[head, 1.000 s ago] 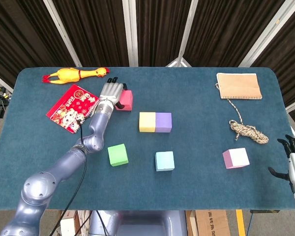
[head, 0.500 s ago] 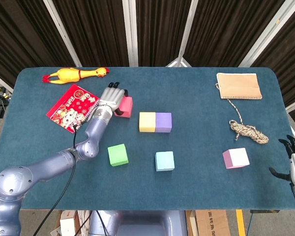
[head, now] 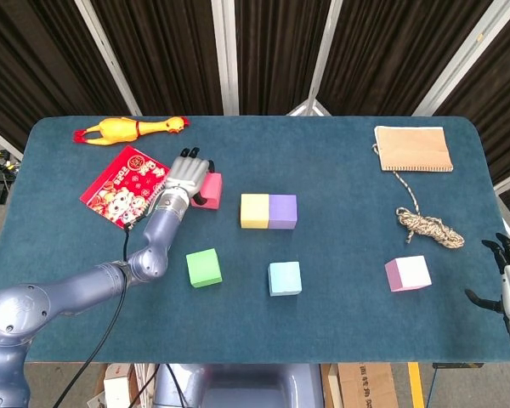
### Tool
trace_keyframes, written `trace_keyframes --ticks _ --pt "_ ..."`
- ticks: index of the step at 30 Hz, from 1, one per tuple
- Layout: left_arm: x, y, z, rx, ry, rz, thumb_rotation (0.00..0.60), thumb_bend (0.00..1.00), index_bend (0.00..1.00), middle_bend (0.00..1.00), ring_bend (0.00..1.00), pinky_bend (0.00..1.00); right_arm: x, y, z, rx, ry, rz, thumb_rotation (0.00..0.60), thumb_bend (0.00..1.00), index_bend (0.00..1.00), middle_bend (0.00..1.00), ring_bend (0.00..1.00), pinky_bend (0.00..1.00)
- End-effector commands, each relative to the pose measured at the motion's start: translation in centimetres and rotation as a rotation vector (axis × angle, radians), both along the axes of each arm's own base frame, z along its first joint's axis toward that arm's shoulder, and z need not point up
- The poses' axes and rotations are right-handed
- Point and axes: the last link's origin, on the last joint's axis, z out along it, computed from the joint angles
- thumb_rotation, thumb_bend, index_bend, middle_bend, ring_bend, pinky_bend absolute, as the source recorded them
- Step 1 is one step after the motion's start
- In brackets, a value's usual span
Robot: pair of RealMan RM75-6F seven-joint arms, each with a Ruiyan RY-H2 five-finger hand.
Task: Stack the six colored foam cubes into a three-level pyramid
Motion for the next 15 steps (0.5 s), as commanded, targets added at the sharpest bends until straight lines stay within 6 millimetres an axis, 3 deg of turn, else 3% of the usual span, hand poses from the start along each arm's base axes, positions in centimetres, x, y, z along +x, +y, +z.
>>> trace_keyframes --ticks 1,15 --pt "0.0 -0.2 -0.2 -0.007 0.003 -0.002 0.600 0.39 0.35 0.38 0.00 0.00 0.0 0.0 0.0 0.001 -0.002 0.002 0.600 0.18 0.18 0.10 0.08 0.02" --pt "0.4 -0.9 -1.8 -0.037 -0.012 -0.012 0.600 0.39 0.35 0.38 0.00 0.00 -0.1 0.0 0.2 -0.007 -0.005 0.005 0.600 0.18 0.18 0.10 0.08 0.02"
